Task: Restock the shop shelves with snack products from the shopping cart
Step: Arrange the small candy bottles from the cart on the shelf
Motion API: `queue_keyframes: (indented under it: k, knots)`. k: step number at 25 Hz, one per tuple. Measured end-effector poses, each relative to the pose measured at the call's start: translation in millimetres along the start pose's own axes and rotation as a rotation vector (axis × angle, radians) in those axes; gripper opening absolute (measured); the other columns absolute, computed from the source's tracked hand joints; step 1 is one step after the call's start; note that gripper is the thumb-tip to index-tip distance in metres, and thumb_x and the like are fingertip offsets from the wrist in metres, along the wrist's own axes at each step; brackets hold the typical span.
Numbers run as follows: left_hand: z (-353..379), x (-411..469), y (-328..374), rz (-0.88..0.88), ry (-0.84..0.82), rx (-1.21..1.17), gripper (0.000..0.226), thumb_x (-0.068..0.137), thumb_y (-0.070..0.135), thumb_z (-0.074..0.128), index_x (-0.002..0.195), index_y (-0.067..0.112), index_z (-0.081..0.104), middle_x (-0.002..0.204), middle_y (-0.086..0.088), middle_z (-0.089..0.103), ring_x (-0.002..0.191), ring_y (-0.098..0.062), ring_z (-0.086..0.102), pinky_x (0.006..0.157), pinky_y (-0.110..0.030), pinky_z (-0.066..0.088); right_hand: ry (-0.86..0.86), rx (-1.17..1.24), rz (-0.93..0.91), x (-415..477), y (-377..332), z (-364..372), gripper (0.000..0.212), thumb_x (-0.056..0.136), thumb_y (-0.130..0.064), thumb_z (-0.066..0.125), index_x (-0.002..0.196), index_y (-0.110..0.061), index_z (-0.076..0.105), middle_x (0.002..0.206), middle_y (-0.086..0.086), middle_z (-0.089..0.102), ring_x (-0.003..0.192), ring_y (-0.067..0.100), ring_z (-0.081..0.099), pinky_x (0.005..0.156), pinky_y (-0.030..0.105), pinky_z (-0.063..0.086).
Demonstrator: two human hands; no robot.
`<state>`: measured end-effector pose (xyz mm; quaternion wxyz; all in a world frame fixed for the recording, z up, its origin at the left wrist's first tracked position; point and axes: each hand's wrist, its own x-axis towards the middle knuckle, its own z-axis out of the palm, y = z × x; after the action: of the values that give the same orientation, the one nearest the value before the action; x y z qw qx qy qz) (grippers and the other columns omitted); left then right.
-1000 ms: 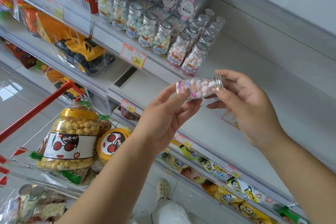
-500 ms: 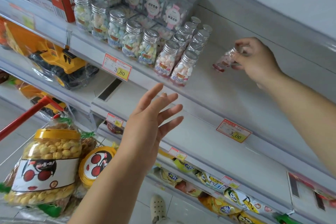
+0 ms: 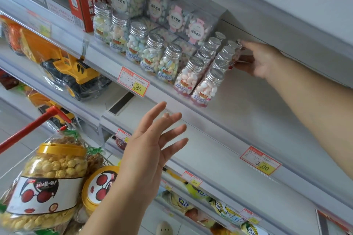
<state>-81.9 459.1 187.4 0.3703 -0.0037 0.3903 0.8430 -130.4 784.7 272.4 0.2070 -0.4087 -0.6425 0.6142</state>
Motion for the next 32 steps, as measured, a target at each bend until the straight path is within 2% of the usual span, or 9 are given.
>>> queue_keyframes:
  k: [10,15,17,19,21,23,26,30,32]
  knots:
    - [-12.3,5.9,10.2,0.038,0.058,0.025,0.033,0.096,0.016,0.056,0.124,0.031,0.063,0.110,-0.003,0.075,0.094,-0.023,0.073,0.067,-0.028,0.060,-0.129,0.087,0.024,24.1,-19.3,48.1,0.007,0.088,-0.015,0.070,0.088,-0.010,0.065,0.069,0.001,0.071,0.057,0.013,0.068,0.054,0.025,0.055]
    - [-14.6,7.2,9.2,0.031,0.083,0.033,0.032,0.097,0.016,0.055,0.126,0.030,0.062,0.111,-0.004,0.075,0.095,-0.023,0.073,0.068,-0.029,0.061,-0.128,0.047,0.013,13.6,-20.3,45.1,0.013,0.091,-0.030,0.066,0.088,-0.017,0.065,0.066,-0.004,0.069,0.050,0.009,0.064,0.053,0.023,0.051]
    - [-14.6,6.2,9.9,0.029,0.087,0.051,0.032,0.098,0.017,0.055,0.126,0.031,0.062,0.111,-0.003,0.075,0.096,-0.024,0.073,0.069,-0.030,0.061,0.040,-0.161,-0.161,-1.1,-21.2,38.9,0.021,0.090,-0.037,0.065,0.099,-0.018,0.066,0.082,-0.005,0.069,0.067,0.010,0.065,0.066,0.023,0.049]
    - [-17.2,0.7,14.9,0.039,0.099,0.077,0.031,0.099,0.018,0.054,0.126,0.031,0.062,0.111,-0.002,0.075,0.098,-0.024,0.073,0.070,-0.031,0.060,0.185,-0.498,-0.466,-30.9,-14.4,28.0,0.026,0.094,-0.038,0.058,0.110,-0.019,0.064,0.104,-0.005,0.065,0.094,0.010,0.059,0.080,0.018,0.045]
    - [-25.4,-9.7,23.1,0.058,0.122,0.112,0.029,0.100,0.019,0.054,0.126,0.030,0.062,0.111,-0.001,0.075,0.100,-0.024,0.072,0.073,-0.033,0.059,0.188,-0.743,-0.816,-78.5,-2.1,18.8,0.028,0.095,-0.036,0.055,0.114,-0.018,0.062,0.122,0.002,0.062,0.115,0.015,0.054,0.100,0.019,0.038]
    - [-43.7,-27.0,30.4,0.069,0.176,0.158,0.027,0.100,0.019,0.055,0.124,0.028,0.064,0.112,-0.001,0.075,0.102,-0.022,0.072,0.078,-0.036,0.058,0.068,-0.831,-1.119,-133.8,15.2,23.4,0.027,0.096,-0.026,0.055,0.115,-0.009,0.063,0.128,0.011,0.059,0.128,0.020,0.046,0.111,0.025,0.031]
    - [-98.4,-63.4,32.6,0.043,0.315,0.248,0.024,0.100,0.021,0.055,0.120,0.026,0.067,0.110,0.001,0.075,0.103,-0.020,0.071,0.082,-0.034,0.057,-0.260,-0.732,-1.215,-213.0,63.4,61.3,0.023,0.095,-0.016,0.053,0.109,-0.004,0.066,0.129,0.014,0.057,0.132,0.022,0.044,0.115,0.036,0.030]
    - [-207.0,-136.6,17.6,-0.032,0.606,0.315,0.022,0.101,0.021,0.054,0.117,0.024,0.069,0.107,0.003,0.076,0.099,-0.017,0.071,0.078,-0.029,0.055,-0.833,-0.659,-0.841,-294.1,165.0,145.1,0.020,0.091,-0.009,0.057,0.106,-0.021,0.066,0.121,-0.004,0.060,0.120,0.006,0.053,0.105,0.018,0.036]
    - [-257.7,-181.3,0.6,-0.068,0.798,0.299,0.021,0.101,0.018,0.053,0.114,0.023,0.070,0.104,0.001,0.076,0.095,-0.017,0.070,0.077,-0.030,0.054,-1.043,-0.721,-0.611,-317.5,217.9,184.7,0.027,0.093,-0.005,0.056,0.106,-0.027,0.065,0.116,-0.013,0.059,0.109,0.003,0.057,0.096,0.017,0.043]
